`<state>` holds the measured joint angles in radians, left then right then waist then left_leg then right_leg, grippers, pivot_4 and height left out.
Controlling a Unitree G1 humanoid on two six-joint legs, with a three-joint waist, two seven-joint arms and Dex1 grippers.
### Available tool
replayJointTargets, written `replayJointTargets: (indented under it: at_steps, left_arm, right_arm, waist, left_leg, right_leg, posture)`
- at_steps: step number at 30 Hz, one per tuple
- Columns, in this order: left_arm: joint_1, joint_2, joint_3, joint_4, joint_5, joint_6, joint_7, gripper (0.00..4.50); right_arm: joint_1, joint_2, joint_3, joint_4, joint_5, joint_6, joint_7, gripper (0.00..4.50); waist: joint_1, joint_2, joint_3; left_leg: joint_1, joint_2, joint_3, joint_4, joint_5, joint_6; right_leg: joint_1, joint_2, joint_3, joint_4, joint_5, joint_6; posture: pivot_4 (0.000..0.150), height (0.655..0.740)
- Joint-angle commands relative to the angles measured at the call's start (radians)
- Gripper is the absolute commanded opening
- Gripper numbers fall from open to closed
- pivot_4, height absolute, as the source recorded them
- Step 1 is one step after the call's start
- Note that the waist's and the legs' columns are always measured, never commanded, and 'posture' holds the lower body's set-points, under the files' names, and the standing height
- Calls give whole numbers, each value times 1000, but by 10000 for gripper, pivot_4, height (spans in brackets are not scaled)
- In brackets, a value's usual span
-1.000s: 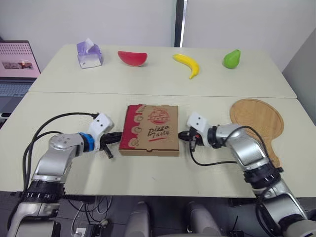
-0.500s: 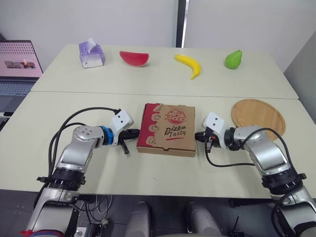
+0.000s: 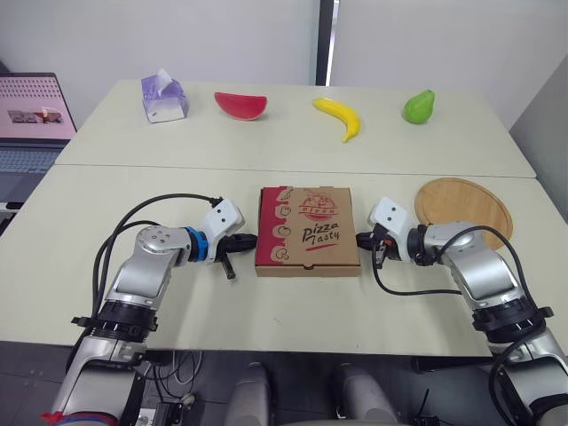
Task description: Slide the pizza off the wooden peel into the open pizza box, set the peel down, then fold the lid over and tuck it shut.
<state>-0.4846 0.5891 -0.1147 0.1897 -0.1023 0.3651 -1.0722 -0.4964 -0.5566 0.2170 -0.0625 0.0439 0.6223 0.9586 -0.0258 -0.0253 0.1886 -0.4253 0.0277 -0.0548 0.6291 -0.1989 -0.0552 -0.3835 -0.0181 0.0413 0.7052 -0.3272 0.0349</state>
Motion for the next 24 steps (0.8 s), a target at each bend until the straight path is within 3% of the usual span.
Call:
replayJointTargets:
  at_steps: [1, 14, 24]
  left_arm:
    - [-25, -34, -45, -28, -18, -34, -27, 0]
    - [-20, -21, -21, -17, -13, -39, -18, 0]
    - [23, 112, 172, 33, -89, -63, -7, 0]
  right_arm:
    - [-12, 32, 47, -43, 30, -28, 21, 483]
    - [-12, 21, 43, -19, 19, -53, 21, 483]
    - [-34, -110, -78, 124, 49, -252, 77, 483]
  waist:
    - [0, 0, 0]
    - [-2, 0, 0]
    - [-7, 0, 0]
  left_leg:
    - [0, 0, 0, 0, 0, 0]
    - [0, 0, 0, 0, 0, 0]
    - [0, 1, 0, 0, 0, 0]
  right_leg:
    - [0, 0, 0, 0, 0, 0]
    - [0, 0, 0, 0, 0, 0]
    - [0, 1, 0, 0, 0, 0]
  posture:
    - [1500, 7400]
    - [1500, 7400]
    - [1500, 7400]
